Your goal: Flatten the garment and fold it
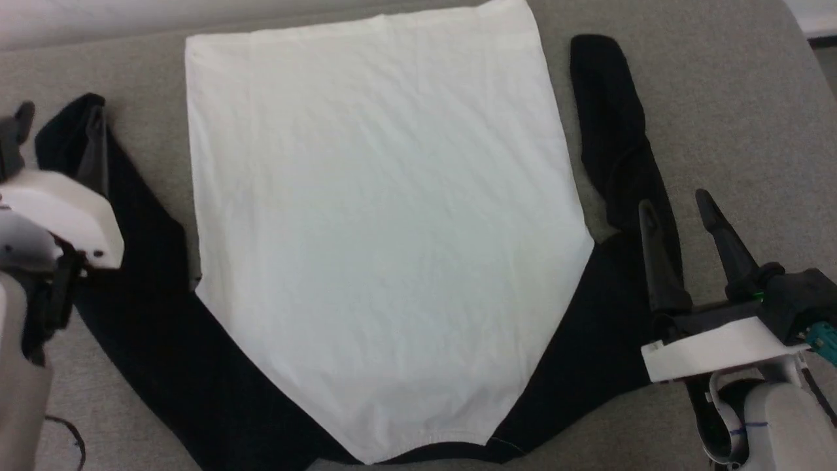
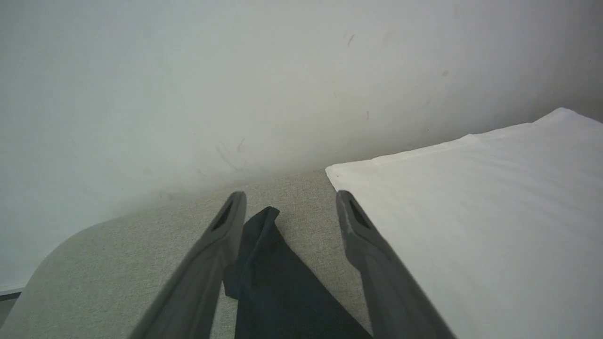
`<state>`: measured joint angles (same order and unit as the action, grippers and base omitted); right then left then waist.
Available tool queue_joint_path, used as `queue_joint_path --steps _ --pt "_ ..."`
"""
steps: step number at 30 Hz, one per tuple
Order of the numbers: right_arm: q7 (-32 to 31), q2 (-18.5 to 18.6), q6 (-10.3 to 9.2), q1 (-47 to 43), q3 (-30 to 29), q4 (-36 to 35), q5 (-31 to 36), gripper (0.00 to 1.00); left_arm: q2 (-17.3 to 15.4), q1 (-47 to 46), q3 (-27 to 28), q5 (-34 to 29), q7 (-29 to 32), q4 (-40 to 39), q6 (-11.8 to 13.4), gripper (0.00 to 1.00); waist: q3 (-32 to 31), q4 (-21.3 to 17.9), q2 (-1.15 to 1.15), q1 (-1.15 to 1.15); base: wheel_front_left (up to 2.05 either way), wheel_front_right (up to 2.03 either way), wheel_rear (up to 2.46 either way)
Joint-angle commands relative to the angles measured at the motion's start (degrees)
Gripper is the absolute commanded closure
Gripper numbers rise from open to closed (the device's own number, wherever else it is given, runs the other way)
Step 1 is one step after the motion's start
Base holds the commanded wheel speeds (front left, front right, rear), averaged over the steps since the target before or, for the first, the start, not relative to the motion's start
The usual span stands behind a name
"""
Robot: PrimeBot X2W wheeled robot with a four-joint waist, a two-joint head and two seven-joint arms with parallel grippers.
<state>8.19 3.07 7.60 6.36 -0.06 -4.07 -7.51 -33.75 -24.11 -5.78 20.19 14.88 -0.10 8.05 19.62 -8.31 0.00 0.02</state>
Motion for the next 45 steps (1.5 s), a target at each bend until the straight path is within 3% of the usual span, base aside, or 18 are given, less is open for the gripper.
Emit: queue_joint_path --steps 1,8,16,17,19,22,32,40,45 --pt "0.6 -0.2 -0.11 1.7 0.8 -0.1 -0.2 0.00 -1.6 -3.7 -0.7 -0.9 2.3 1.8 -1.0 0.00 6.1 -3.5 0.00 -0.02 0.00 0.00 0.00" --pt "0.6 -0.2 -0.11 5.0 2.9 0.8 -1.3 0.00 -6.0 -13.0 -2.5 -1.6 14.9 7.9 -3.0 0.00 10.7 -5.8 0.00 -0.02 0.00 0.00 0.00" --pt "1.4 -0.2 -0.11 6.5 5.0 2.2 -2.9 0.00 -9.3 -16.1 -1.4 -1.3 29.8 10.6 0.4 0.00 12.5 -7.2 0.00 -0.02 0.00 0.00 0.00" --pt "1.5 -0.2 -0.11 6.5 5.1 2.4 -3.0 0.00 -9.4 -15.9 -1.1 -1.0 31.0 10.5 1.0 0.50 12.4 -7.2 0.00 -0.02 0.00 0.00 0.00" --pt "1.6 -0.2 -0.11 6.5 5.1 2.9 -3.2 0.00 -9.6 -15.0 -0.9 -0.5 33.2 10.1 1.7 1.00 11.9 -7.1 0.00 -0.02 0.00 0.00 0.00" --pt "1.5 -0.2 -0.11 6.3 5.2 3.4 -3.5 0.00 -9.6 -13.9 -0.2 -0.2 33.3 9.0 2.8 1.00 10.7 -6.7 0.00 -0.02 0.00 0.00 0.00" --pt "0.0 -0.2 -0.11 3.4 3.2 3.3 -3.0 0.00 -7.8 -4.9 5.7 0.8 19.1 4.7 7.0 1.00 1.9 -3.4 0.00 -0.02 0.00 0.00 0.00" --pt "-2.5 -0.2 -0.11 -0.9 1.0 1.0 -3.1 0.00 -7.0 2.7 9.0 4.7 12.5 -3.3 4.6 1.00 -5.0 -0.1 0.00 -0.02 0.00 0.00 0.00" --pt "-3.8 -0.2 -0.11 -2.6 1.1 -0.3 -3.5 0.00 -5.2 4.1 4.7 4.5 14.2 -13.2 3.7 1.00 -7.1 1.2 0.00 -0.02 0.00 0.00 0.00"
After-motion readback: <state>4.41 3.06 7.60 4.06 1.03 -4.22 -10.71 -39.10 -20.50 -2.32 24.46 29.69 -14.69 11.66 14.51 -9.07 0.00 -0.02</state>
